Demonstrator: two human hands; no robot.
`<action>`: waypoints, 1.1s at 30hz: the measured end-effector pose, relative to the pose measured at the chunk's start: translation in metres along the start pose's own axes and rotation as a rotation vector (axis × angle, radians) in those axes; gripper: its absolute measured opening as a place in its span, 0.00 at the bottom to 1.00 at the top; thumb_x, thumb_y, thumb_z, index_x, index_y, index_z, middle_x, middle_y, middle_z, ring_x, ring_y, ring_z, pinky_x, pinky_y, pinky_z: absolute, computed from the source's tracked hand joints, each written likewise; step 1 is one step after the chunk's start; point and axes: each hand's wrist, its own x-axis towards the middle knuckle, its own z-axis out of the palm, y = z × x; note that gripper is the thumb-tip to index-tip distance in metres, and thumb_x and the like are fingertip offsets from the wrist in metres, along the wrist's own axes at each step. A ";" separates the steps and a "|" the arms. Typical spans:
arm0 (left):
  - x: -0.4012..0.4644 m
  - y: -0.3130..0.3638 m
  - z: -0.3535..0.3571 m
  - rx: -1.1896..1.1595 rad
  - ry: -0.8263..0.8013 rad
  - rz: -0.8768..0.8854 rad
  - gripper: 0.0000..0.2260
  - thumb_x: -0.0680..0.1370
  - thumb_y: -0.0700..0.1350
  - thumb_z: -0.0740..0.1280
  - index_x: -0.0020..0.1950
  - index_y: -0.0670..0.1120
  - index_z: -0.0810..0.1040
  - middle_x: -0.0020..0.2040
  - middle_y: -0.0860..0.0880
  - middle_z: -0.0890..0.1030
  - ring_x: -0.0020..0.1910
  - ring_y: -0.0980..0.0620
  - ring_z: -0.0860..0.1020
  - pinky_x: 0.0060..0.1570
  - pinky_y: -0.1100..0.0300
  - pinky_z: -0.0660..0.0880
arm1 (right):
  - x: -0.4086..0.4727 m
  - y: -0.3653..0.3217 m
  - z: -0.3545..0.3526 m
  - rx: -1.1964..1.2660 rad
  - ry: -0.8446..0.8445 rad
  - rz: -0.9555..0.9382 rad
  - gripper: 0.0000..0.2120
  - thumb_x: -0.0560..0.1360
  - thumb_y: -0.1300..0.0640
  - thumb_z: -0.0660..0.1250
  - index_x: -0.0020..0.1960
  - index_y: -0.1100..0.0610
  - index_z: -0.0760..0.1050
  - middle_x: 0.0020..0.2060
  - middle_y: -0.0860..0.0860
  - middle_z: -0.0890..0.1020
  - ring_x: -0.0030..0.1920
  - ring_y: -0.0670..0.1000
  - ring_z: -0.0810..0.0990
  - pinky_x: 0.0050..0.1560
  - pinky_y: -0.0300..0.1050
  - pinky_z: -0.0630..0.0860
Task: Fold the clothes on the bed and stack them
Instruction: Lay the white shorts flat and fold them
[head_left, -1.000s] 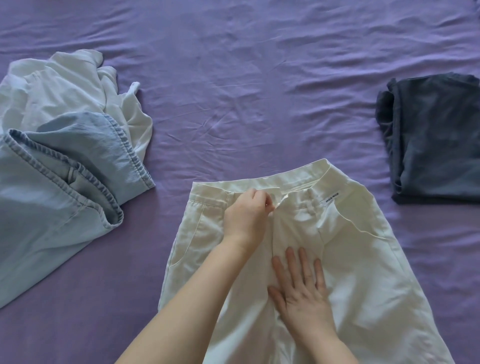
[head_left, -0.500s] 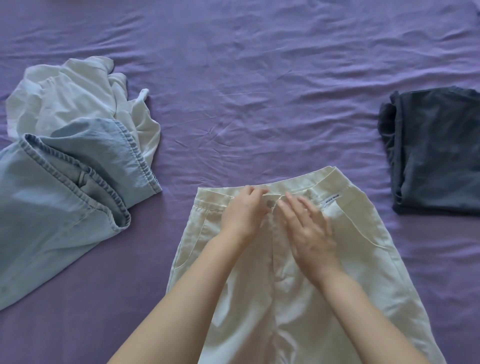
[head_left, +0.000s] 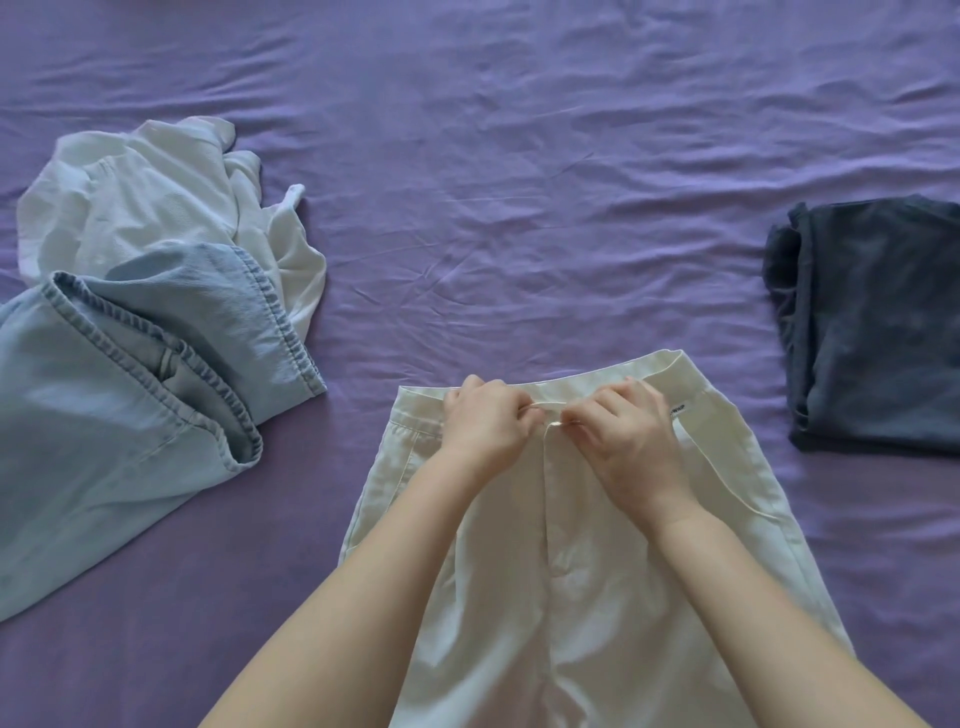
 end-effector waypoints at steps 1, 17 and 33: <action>0.000 0.001 -0.002 -0.038 -0.012 -0.023 0.17 0.79 0.52 0.60 0.32 0.48 0.70 0.33 0.53 0.70 0.51 0.47 0.67 0.49 0.55 0.60 | 0.001 -0.001 0.000 0.028 -0.015 -0.013 0.08 0.75 0.54 0.62 0.41 0.53 0.78 0.33 0.46 0.77 0.43 0.50 0.72 0.59 0.48 0.64; -0.007 0.005 0.009 -0.433 0.126 -0.106 0.19 0.68 0.56 0.58 0.38 0.44 0.81 0.40 0.45 0.80 0.45 0.50 0.75 0.49 0.55 0.67 | 0.008 -0.007 0.007 0.251 -0.207 0.304 0.06 0.69 0.53 0.66 0.42 0.55 0.78 0.41 0.49 0.81 0.52 0.45 0.71 0.61 0.51 0.63; 0.001 0.011 -0.001 -0.339 -0.110 -0.172 0.15 0.75 0.55 0.66 0.32 0.49 0.71 0.26 0.51 0.65 0.30 0.51 0.65 0.38 0.57 0.61 | -0.001 -0.005 -0.008 0.256 -0.269 0.269 0.05 0.68 0.54 0.65 0.41 0.51 0.79 0.37 0.41 0.81 0.42 0.48 0.76 0.51 0.37 0.58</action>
